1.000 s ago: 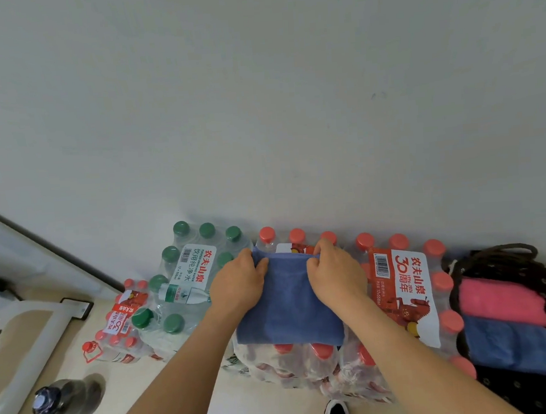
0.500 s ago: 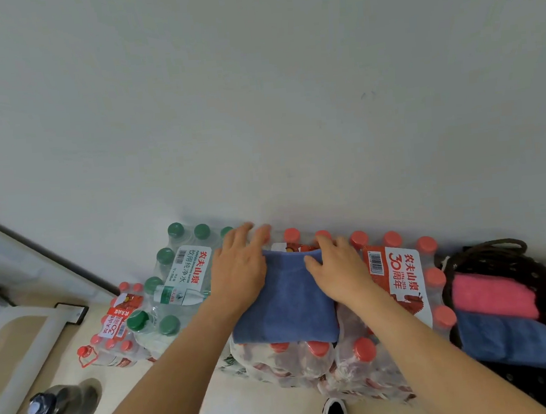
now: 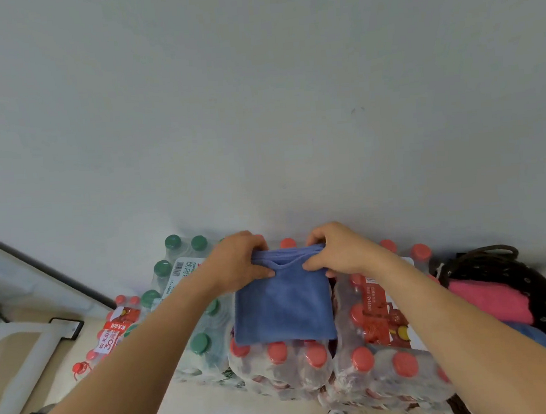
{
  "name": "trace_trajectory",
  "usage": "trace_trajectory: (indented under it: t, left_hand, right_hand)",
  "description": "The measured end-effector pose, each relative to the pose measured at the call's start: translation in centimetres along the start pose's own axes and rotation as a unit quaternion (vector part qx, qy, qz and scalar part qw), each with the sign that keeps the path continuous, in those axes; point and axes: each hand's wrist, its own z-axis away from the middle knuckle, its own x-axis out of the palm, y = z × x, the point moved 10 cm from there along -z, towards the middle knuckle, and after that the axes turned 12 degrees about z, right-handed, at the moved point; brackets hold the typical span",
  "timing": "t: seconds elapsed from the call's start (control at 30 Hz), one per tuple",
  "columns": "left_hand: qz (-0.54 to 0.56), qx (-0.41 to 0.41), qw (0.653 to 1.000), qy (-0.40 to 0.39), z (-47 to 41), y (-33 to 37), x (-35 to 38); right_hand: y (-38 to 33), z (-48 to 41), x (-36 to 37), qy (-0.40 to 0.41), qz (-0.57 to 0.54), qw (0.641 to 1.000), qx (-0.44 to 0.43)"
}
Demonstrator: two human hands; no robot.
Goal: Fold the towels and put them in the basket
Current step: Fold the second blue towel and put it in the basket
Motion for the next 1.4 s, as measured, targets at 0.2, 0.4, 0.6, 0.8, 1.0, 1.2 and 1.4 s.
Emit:
trace_trajectory:
  t: [0.2,0.4,0.6,0.8,1.0,1.2,1.4]
  left_hand:
    - [-0.001,0.209,0.949,0.237,4.5,7.1,-9.9]
    - [-0.106,0.262,0.940,0.192,6.9,4.8,-1.6]
    - [-0.119,0.154,0.981,0.016,10.0,0.6,6.7]
    - [-0.006,0.170,0.979,0.109,6.7,3.0,3.5]
    - [-0.169,0.124,0.974,0.086,5.6,1.4,10.2]
    - [-0.188,0.173,0.966,0.041,8.4,0.7,11.3]
    - [-0.096,0.174,0.976,0.090,8.5,1.5,10.1]
  right_hand:
    - [-7.2,3.9,-7.8,0.131,-0.020,0.980,-0.146]
    - [-3.7,6.6,0.2,0.136,0.118,0.972,-0.154]
    - [-1.5,8.6,8.0,0.052,0.215,0.959,-0.177]
    - [-3.4,7.0,3.5,0.172,0.114,0.964,-0.165]
    - [0.4,3.6,7.1,0.223,0.261,0.931,-0.121]
    - [0.9,3.3,7.7,0.253,0.268,0.922,-0.122]
    - [-2.4,8.1,7.2,0.327,0.321,0.858,-0.231]
